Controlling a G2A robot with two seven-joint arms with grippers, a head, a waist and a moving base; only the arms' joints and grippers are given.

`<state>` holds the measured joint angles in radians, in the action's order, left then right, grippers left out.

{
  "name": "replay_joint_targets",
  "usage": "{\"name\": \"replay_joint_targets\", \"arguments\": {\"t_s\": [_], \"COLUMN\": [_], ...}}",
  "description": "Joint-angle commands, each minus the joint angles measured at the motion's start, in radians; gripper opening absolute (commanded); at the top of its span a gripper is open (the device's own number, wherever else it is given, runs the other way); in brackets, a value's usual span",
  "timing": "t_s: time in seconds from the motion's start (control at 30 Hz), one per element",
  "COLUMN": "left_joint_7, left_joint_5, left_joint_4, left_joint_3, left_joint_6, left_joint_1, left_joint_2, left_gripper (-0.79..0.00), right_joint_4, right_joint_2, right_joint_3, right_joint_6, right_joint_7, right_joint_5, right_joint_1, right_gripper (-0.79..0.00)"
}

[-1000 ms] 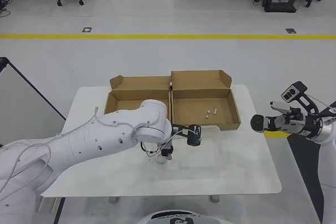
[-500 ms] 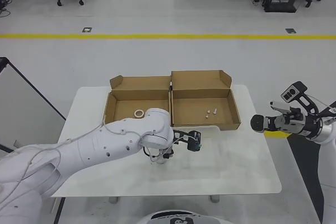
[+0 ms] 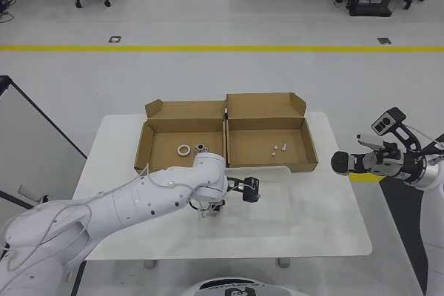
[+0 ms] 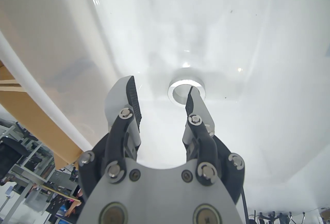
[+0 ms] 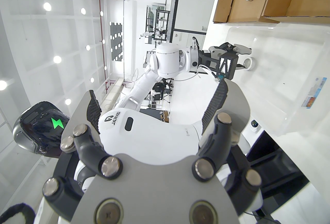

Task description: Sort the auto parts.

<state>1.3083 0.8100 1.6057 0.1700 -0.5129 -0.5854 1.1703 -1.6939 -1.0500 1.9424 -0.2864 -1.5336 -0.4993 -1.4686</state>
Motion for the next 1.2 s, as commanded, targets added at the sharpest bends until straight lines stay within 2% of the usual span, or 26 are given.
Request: {"name": "replay_joint_targets", "arguments": {"t_s": [0.0, 0.3, 0.83, 1.0, 1.1, 1.17], "left_joint_7": [-0.001, -0.004, -0.004, -0.005, -0.009, -0.005], "left_joint_5": [0.012, 0.041, 0.040, -0.025, -0.072, -0.093], "left_joint_4": [-0.010, -0.038, -0.038, -0.010, 0.013, 0.021], "left_joint_3": [0.000, 0.000, 0.000, 0.000, 0.000, 0.000], "left_joint_6": [-0.001, -0.004, -0.004, -0.005, -0.009, -0.004], "left_joint_1": [-0.006, -0.014, -0.012, 0.004, 0.015, 0.024], "left_joint_2": [0.003, 0.014, 0.014, 0.002, -0.005, -0.010], "left_gripper": [-0.385, -0.413, -0.425, -0.409, -0.234, 0.000], "right_joint_4": [0.000, 0.000, 0.000, 0.000, 0.000, 0.000], "right_joint_2": [0.000, 0.000, 0.000, 0.000, 0.000, 0.000], "right_joint_3": [0.000, 0.000, 0.000, 0.000, 0.000, 0.000], "right_joint_6": [0.000, 0.000, 0.000, 0.000, 0.000, 0.000], "right_joint_7": [0.000, 0.000, 0.000, 0.000, 0.000, 0.000], "right_joint_5": [0.000, 0.000, 0.000, 0.000, 0.000, 0.000], "right_joint_1": [0.000, 0.000, 0.000, 0.000, 0.000, 0.000], "right_gripper": [0.000, 0.000, 0.000, 0.000, 0.000, 0.000]}}
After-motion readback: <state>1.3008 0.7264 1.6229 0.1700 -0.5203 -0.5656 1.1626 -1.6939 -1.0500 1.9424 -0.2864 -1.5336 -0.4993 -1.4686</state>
